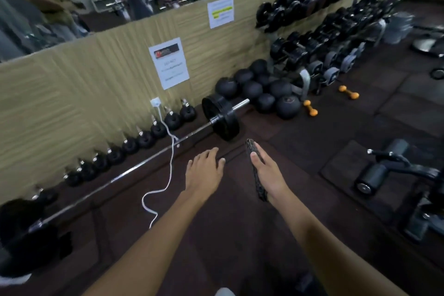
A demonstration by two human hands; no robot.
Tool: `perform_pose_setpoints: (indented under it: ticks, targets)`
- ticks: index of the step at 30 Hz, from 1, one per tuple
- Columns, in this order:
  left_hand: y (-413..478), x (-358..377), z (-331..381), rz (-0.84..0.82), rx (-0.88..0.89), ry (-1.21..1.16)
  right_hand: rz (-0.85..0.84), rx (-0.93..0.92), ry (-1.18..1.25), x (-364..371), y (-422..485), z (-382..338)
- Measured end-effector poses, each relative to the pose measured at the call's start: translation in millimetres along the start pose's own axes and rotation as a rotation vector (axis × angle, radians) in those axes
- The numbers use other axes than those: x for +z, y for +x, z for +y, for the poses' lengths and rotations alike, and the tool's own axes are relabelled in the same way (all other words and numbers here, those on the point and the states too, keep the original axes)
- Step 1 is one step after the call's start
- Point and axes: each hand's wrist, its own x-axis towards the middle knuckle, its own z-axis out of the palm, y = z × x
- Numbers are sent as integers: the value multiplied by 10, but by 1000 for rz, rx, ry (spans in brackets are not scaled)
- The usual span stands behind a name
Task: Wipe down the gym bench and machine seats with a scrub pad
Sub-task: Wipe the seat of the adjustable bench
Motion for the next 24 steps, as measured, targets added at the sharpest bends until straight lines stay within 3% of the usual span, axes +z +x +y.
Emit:
perform_pose_setpoints:
  ticks: [4,11,20,24]
  targets:
    - [905,55,457,-35,169,-2,156,-28,65,-420,632,-178]
    - [2276,526,1952,-164,617,33,619,-85,150,-1541,1377,-329]
    - [2340,1378,4144,-385,1134,68,1172,8,296,-3187,1171,-30]
    - [2185,1907,5083,-453,1267,116,1302,22,345,-4014,1048,238]
